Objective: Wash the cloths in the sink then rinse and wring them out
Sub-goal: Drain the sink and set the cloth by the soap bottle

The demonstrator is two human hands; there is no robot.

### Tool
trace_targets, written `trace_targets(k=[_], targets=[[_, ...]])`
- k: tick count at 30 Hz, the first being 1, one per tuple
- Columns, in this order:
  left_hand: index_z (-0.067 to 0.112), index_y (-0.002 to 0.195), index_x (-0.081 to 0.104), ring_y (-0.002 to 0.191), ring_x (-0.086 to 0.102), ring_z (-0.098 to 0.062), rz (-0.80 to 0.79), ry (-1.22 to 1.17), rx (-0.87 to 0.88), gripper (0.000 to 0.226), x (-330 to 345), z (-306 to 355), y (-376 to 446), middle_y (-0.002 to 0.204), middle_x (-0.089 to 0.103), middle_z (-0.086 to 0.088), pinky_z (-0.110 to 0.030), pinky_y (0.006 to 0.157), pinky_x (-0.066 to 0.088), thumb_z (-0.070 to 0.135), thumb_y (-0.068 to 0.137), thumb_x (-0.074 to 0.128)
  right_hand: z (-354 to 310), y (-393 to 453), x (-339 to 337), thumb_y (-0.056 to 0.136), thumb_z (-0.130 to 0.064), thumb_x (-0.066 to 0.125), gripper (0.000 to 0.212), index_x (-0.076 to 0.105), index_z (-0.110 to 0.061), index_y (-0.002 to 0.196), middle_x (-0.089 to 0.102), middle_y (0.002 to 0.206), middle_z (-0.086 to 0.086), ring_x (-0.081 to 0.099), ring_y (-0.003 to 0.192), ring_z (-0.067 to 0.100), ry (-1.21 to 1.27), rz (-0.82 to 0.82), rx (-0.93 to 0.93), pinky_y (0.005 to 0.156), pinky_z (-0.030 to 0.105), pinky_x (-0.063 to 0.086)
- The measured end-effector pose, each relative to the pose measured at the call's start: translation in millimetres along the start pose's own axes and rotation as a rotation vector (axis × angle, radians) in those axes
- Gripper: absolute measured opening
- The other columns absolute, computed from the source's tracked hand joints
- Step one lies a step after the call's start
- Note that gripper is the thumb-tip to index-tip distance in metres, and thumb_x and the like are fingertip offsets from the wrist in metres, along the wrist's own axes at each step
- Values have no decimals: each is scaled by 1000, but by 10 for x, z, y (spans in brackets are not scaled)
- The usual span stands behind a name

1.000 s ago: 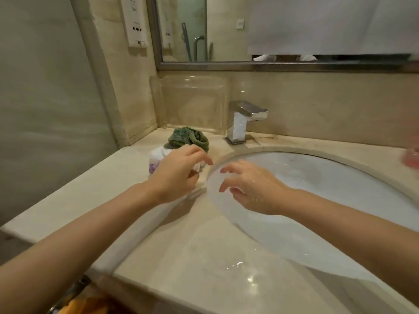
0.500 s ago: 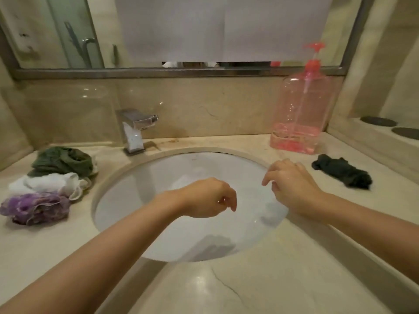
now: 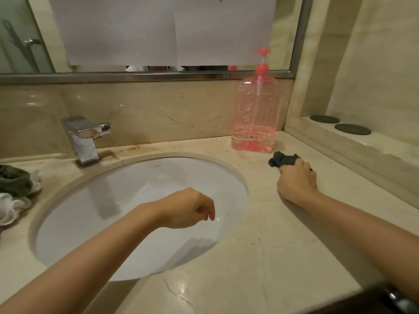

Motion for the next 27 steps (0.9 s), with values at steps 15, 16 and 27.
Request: trace_targets(k=[15,16,27], targets=[[14,127,51,109,61,-30,417,-1544,-444,47,-194,-1152,-546,124,59,-17,-41,86,55,49,95,47,-2394,-1007,-119,93,9,40,51,56,-28,124,58,125,3,56,119,20,1042,-377,-664,93,23,52],[11,124,54,105,62,-30,519,-1674,-452,42,-232,-1271,-597,121,61,-18,-41,82,54,44,97,47,-2579,-1097,-121,95,7,40,50,52,-27,130,57,127,4,55,118,18,1029,-404,-690,91,20,51],[11,141,43,115,56,-34,1382,-1871,-633,46,-311,-2471,-1301,133,55,-17,-47,95,47,7,96,54,-4144,-958,-140,97,-21,37,68,4,-4,154,-7,162,11,-11,149,24,-224,166,-1077,122,39,-2]])
Point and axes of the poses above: each hand's wrist, its own y-axis towards the middle knuckle, its own x-axis out of the palm, z = x × y, the point moved 9 cm from there along y, towards the middle knuckle
